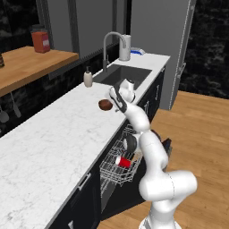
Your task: Pick up the cup and bowl from the counter, place them in the dishwasher, and close the dishwasher door.
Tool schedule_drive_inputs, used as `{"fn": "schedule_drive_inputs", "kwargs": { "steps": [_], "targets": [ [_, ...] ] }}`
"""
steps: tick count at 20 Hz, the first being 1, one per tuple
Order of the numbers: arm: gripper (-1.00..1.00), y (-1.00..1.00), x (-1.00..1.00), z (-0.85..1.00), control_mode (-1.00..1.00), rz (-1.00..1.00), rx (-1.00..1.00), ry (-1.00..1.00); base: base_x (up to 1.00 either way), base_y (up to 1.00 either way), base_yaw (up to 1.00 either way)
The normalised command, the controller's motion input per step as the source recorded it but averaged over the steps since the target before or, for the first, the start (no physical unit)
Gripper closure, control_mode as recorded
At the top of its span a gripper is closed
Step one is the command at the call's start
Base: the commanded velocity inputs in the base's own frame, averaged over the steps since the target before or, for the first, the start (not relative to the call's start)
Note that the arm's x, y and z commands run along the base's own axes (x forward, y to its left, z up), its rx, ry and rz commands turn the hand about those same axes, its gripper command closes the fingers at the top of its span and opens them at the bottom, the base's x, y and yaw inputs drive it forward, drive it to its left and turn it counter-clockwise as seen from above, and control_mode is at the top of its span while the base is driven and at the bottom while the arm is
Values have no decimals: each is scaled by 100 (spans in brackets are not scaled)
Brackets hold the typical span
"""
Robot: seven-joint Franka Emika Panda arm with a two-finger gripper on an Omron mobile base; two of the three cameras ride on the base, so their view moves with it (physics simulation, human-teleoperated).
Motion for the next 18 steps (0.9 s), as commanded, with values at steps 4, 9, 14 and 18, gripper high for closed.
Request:
{"fn": "schedule_drive_inputs", "kwargs": {
  "steps": [4,9,14,18],
  "targets": [
    [-100,2,45,2,-100,0,-3,0,0,0,0],
    [100,0,19,0,-100,0,-1,0,0,0,0],
    [100,0,-6,12,-100,0,0,-1,0,0,0],
    [100,-19,-50,36,-100,1,0,-4,0,0,0]
  ]
}}
